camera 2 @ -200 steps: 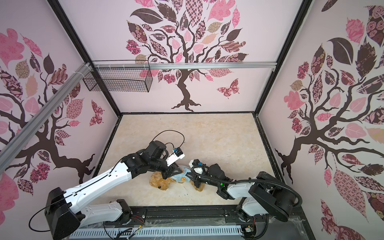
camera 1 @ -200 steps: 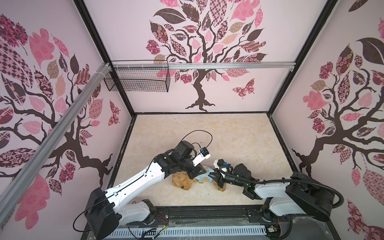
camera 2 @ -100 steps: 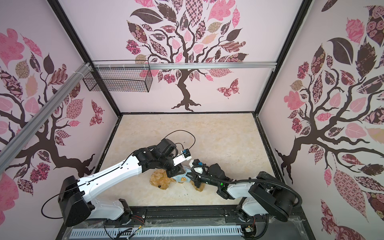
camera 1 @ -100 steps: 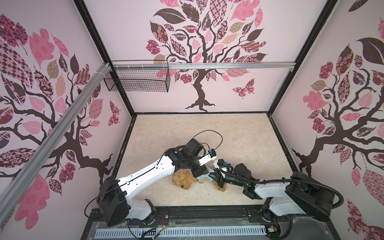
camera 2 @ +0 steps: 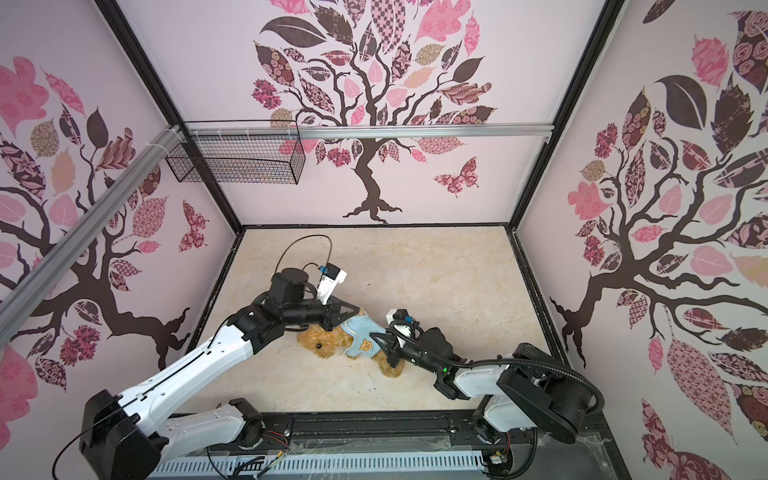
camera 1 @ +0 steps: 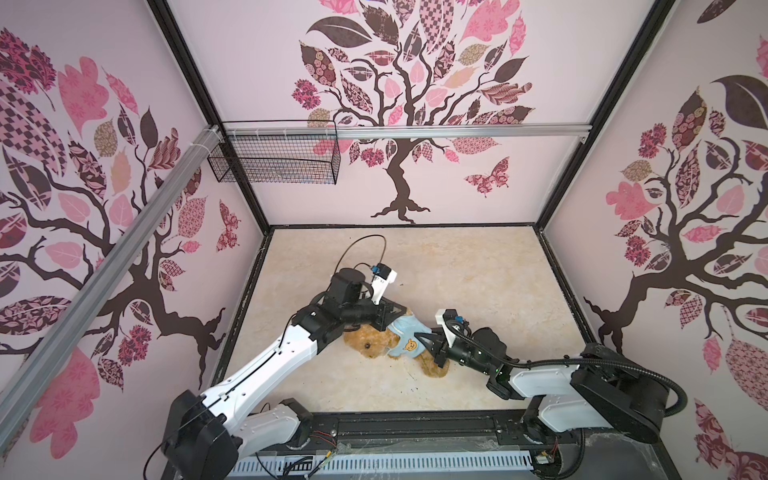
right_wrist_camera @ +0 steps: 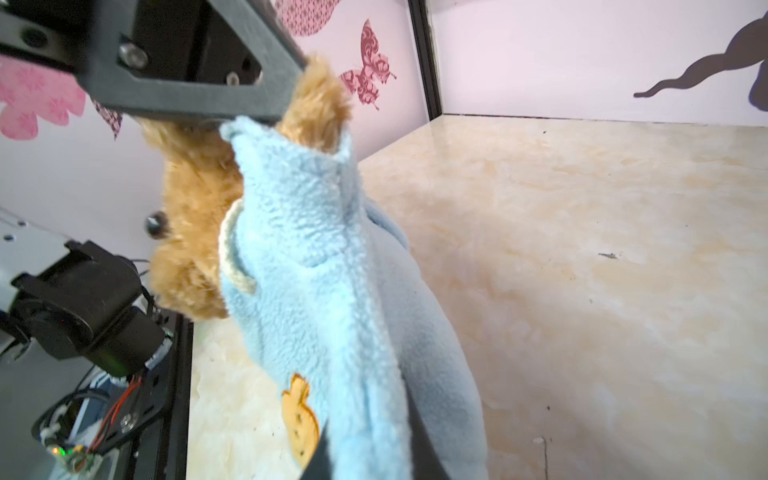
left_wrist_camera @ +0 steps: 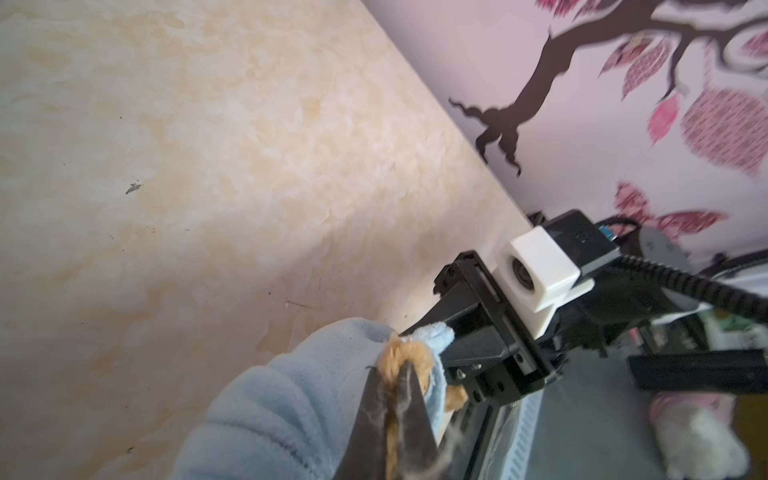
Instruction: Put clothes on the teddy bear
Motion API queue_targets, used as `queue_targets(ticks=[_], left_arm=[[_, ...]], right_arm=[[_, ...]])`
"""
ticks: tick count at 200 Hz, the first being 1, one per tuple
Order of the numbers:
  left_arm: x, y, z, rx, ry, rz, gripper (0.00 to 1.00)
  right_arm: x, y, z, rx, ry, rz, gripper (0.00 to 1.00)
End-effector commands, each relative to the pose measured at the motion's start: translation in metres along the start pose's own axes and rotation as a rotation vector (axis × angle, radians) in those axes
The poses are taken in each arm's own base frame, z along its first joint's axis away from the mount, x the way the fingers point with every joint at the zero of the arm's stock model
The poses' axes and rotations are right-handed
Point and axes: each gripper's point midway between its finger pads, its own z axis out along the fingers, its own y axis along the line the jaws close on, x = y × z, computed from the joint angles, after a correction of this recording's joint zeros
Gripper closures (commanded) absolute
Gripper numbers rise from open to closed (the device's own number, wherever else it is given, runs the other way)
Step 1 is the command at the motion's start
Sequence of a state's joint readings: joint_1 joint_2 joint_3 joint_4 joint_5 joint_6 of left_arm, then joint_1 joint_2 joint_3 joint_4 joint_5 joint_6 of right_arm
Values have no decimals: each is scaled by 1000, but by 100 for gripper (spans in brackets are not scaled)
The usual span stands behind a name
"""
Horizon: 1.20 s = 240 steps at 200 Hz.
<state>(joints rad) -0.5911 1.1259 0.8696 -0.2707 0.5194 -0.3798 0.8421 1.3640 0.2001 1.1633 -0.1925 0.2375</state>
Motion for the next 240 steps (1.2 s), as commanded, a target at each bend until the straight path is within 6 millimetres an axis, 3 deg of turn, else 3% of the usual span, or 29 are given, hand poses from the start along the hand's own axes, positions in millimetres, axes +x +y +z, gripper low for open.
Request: queue_targets(ticks=[1,29,53,78,103,127,183,240], left_arm=[[-71,-27,-28,156,-302,-80,100],[-39,-9,-17,78,-181,-9,100],[9,13,-4,-46,32,124,100],[42,17,0,-96,198,243,81],[40,0,-2,-54,199,305,66],[30,-16,-3,-22,163,357,59],[23,-18,15,-69,245,454,57],[48,-11,33,-131,386,553,57]], right_arm=[[57,-26,-10,126,181,92,87],[55,-28,-6,137,195,76,87],[47,-21,-3,102,199,10,87],[37,-5,-2,12,182,-74,89],[36,5,-2,-48,186,-129,90],[35,9,-3,-67,179,-144,90],[35,12,-4,-84,172,-133,90],[35,11,-4,-85,170,-132,90]])
